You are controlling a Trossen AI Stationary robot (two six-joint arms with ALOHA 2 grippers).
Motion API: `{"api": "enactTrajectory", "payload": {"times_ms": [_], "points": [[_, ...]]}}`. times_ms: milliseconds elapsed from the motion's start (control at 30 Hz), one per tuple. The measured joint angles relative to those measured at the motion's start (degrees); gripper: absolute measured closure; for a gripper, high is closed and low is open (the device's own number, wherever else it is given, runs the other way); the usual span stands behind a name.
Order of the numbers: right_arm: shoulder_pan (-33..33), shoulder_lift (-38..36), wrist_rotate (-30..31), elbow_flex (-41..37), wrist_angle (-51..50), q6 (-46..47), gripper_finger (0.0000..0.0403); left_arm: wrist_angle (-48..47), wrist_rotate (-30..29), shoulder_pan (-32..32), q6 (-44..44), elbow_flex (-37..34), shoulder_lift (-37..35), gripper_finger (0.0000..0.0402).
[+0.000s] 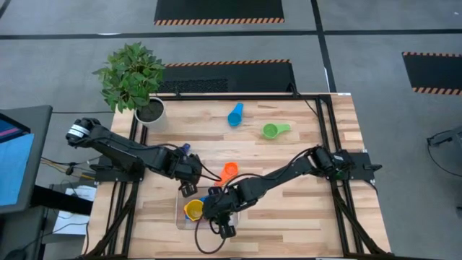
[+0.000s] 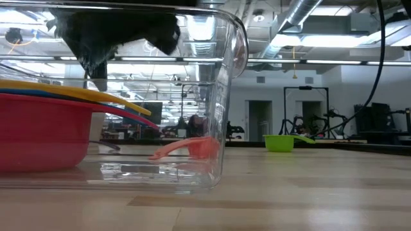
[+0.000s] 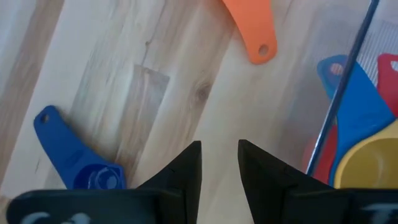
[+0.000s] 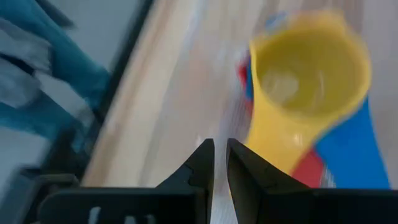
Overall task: Nest measuring cups in basket
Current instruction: Stack the yellow measuring cup on top of the blue measuring cup into the transparent bin
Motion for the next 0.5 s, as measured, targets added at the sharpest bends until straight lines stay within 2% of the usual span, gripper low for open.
{"api": "enactTrajectory", "payload": {"times_ms": [500], "points": [[0.0,1.0,0.0,-0.1,2.7,-1.0,0.0338,4.1,3.0,2.0,3.5,0.0,-0.1,0.0308]]}}
